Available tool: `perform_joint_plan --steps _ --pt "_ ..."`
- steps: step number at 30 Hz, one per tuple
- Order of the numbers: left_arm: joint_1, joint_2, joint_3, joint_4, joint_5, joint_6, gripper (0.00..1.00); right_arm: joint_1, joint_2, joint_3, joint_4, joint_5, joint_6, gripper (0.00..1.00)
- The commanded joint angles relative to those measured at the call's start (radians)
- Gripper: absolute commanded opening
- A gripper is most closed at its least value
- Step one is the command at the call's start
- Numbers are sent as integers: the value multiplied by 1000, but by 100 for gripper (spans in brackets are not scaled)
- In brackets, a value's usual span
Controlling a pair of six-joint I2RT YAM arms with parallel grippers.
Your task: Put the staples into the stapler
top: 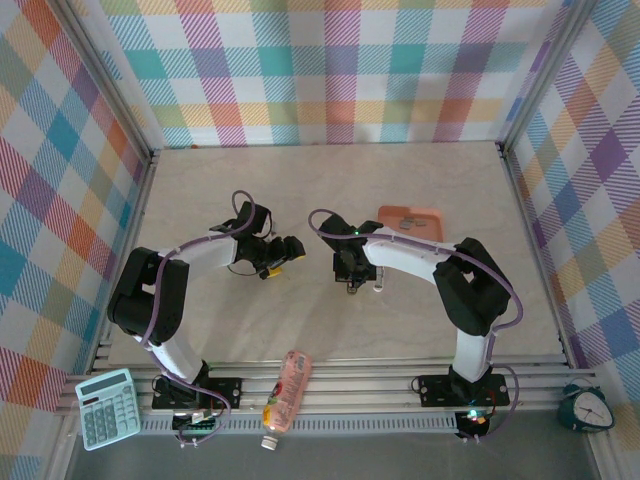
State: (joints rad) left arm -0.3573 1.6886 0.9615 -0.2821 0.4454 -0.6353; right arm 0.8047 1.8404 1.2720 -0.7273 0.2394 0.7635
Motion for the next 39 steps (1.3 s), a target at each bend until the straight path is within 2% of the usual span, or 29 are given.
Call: perform_joint_plan --steps 1,19,39 --pt "9 12 11 -12 12 16 79 10 14 8 -38 10 10 14" --pt "9 13 12 -13 12 16 79 22 -46 21 -60 52 -7 15" --pt "9 12 13 -14 12 16 79 22 9 27 -47 34 -16 15"
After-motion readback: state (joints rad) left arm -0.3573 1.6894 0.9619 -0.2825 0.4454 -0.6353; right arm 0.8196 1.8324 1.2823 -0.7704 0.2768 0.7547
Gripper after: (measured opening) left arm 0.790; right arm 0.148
